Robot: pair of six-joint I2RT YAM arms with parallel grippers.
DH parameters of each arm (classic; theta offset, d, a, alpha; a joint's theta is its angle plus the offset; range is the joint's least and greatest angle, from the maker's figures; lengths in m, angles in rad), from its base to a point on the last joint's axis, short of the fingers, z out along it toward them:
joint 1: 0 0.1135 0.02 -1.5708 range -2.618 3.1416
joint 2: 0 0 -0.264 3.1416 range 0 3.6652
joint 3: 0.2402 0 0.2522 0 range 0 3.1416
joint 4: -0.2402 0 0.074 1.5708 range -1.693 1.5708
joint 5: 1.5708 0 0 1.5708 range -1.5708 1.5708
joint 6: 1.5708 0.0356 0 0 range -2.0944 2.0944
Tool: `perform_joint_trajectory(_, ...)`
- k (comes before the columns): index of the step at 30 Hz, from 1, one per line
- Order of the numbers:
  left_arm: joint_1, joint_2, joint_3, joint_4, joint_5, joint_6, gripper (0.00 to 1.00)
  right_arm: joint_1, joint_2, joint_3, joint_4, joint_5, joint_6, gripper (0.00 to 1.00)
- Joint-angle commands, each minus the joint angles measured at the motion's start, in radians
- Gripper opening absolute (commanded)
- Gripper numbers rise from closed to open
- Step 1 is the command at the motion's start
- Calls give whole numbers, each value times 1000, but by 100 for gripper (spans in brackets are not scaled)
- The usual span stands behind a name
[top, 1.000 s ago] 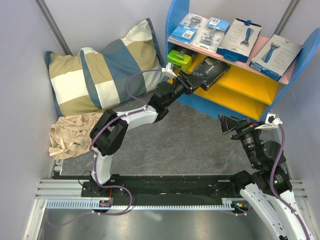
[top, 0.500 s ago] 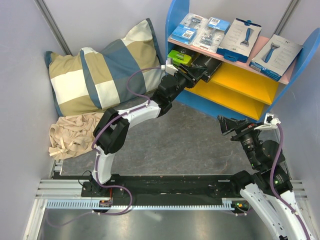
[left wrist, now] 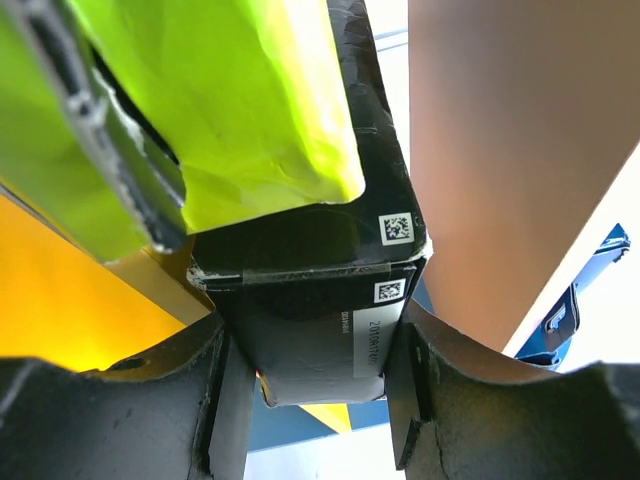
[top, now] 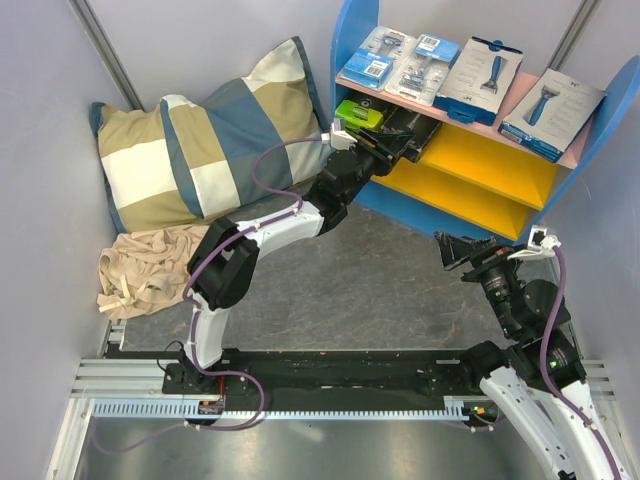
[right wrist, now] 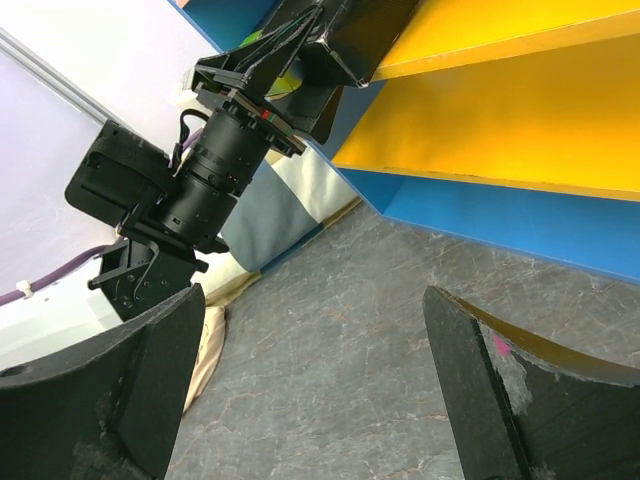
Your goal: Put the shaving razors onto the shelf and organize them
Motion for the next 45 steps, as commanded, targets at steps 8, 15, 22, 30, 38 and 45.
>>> perform_joint_trajectory(8, 1, -66, 48, -7, -63, 77, 77, -4, 11, 25, 0, 0, -16, 98)
perform_joint_trajectory(15, -18, -115, 10, -51, -51, 166, 89, -2, 18, 20, 2, -2, -15, 98)
perform_joint_trajectory(22, -16, -135, 46, -183, 39, 220, 93, -2, 31, 20, 2, -11, -15, 98)
perform_joint_trajectory(30, -18, -146, 95, -312, 125, 292, 93, -4, 40, 13, 11, -18, -12, 98)
perform_joint_trajectory(38, -16, -198, 50, -292, 164, 344, 94, -4, 46, 9, 20, -34, -5, 98)
perform_joint_trajectory(45, -15, -255, -19, -278, 210, 375, 94, -2, 60, 12, 28, -43, -5, 98)
